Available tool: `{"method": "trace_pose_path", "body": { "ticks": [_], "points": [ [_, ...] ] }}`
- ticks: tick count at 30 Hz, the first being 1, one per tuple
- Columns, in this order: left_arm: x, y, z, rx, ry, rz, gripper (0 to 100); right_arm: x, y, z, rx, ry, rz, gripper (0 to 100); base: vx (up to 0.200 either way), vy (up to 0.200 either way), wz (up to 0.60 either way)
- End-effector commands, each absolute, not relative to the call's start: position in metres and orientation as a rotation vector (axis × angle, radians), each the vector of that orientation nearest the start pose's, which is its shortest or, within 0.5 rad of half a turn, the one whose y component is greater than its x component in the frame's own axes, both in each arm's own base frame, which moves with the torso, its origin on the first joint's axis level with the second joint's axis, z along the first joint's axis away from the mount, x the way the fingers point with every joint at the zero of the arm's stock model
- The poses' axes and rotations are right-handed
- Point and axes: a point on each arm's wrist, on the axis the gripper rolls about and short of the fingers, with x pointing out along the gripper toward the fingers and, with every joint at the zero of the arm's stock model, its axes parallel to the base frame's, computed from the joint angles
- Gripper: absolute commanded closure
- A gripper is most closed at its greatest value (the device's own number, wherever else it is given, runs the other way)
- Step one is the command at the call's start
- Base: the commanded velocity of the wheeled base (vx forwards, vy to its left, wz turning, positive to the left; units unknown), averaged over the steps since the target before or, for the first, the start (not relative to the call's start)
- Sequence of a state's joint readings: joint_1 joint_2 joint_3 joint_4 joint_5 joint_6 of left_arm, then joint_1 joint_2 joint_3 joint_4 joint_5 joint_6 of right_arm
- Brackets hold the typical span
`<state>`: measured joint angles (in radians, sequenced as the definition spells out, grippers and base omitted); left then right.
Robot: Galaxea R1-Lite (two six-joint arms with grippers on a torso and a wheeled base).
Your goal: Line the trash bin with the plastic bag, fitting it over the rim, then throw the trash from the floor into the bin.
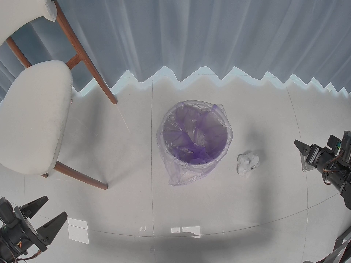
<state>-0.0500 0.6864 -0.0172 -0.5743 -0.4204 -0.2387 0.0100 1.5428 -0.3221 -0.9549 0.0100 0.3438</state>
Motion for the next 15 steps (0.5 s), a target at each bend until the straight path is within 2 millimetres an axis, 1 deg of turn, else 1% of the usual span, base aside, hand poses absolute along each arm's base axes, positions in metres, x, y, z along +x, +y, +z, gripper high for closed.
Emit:
{"method": "trace_pose_path", "body": {
  "ticks": [1,4,5,6,7,8,10,12,13,14,15],
  "points": [
    [0.024,-0.009,0.131,-0.229,0.046,-0.428,0,0.216,0.019,0.134,0.315,0.286,0.066,0,0.0,0.0,0.0],
    [0.02,-0.009,0.128,-0.226,0.047,-0.433,0,0.213,0.043,0.129,0.304,0.33,0.171,0,0.0,0.0,0.0],
    [0.02,-0.009,0.128,-0.226,0.049,-0.434,0,0.214,0.053,0.128,0.304,0.345,0.209,0,0.0,0.0,0.0],
    [0.02,-0.009,0.128,-0.226,0.049,-0.434,0,0.216,0.058,0.127,0.308,0.353,0.226,0,0.0,0.0,0.0],
    [0.02,-0.009,0.128,-0.226,0.05,-0.431,0,0.222,0.067,0.125,0.32,0.37,0.254,0,0.0,0.0,0.0],
    [0.021,-0.009,0.128,-0.227,0.05,-0.429,0,0.224,0.071,0.125,0.33,0.376,0.264,0,0.0,0.0,0.0],
    [0.021,-0.009,0.13,-0.228,0.051,-0.421,0,0.242,0.094,0.12,0.413,0.444,0.288,0,0.0,0.0,0.0],
    [0.022,-0.009,0.131,-0.227,0.05,-0.42,0,0.255,0.105,0.115,0.443,0.495,0.274,0,0.0,0.0,0.0],
    [0.022,-0.009,0.131,-0.227,0.05,-0.42,0,0.255,0.105,0.115,0.443,0.495,0.274,0,0.0,0.0,0.0],
    [0.022,-0.009,0.133,-0.224,0.044,-0.421,0,0.271,0.121,0.105,0.444,0.558,0.238,0,0.0,0.0,0.0],
    [0.023,-0.009,0.134,-0.225,0.045,-0.42,0,0.279,0.127,0.101,0.442,0.571,0.219,0,0.0,0.0,0.0]
  ]
}}
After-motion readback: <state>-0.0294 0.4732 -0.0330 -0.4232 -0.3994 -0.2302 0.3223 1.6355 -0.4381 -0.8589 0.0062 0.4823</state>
